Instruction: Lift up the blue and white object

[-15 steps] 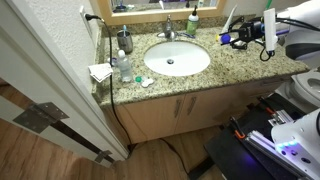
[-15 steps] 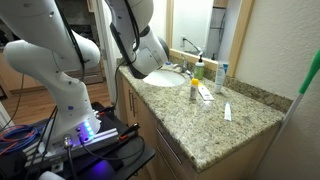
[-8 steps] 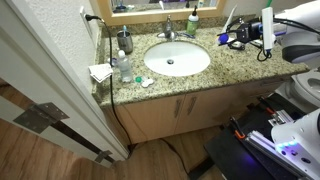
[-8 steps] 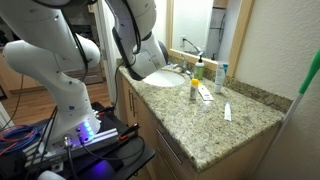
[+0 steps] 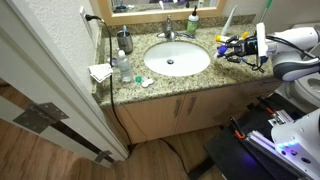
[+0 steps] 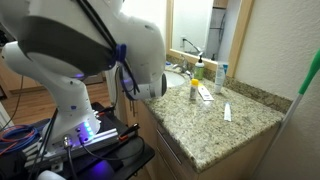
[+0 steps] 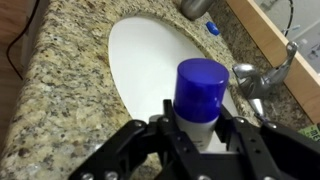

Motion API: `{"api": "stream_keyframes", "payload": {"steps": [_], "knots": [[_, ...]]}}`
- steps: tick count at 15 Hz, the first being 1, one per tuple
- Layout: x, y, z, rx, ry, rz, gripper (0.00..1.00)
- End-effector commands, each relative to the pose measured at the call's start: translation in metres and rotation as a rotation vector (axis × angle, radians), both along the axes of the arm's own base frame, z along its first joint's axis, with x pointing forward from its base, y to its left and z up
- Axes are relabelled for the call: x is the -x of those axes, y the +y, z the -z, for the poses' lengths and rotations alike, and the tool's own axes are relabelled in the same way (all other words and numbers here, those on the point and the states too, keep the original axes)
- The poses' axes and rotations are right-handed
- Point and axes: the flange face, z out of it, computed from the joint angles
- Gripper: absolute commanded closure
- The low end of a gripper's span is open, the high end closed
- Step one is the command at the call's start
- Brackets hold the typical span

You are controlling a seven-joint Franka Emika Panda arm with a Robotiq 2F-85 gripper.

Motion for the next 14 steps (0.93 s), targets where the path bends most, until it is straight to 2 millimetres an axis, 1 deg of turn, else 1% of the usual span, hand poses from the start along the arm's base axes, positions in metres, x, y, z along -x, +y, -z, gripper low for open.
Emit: {"api": "stream_keyframes", "payload": {"steps": [1, 2, 3, 5, 6, 7, 8, 11, 14], "knots": [[0.004, -0.015, 0.019, -0.165, 0.032, 0.099, 0.84], [0.003, -0.027, 0.018, -0.193, 0.043, 0.149, 0.84], [0.003, -0.012, 0.018, -0.121, 0.039, 0.079, 0.59], [0.002, -0.022, 0.02, -0.164, 0.04, 0.123, 0.59], [0.003, -0.025, 0.02, -0.171, 0.038, 0.132, 0.84], [-0.001, -0.021, 0.023, -0.201, 0.052, 0.134, 0.84], [-0.005, -0.022, 0.025, -0.275, 0.062, 0.166, 0.84], [-0.011, -0.03, 0.029, -0.408, 0.067, 0.231, 0.84], [-0.015, -0.043, 0.037, -0.514, 0.068, 0.296, 0.84]]}}
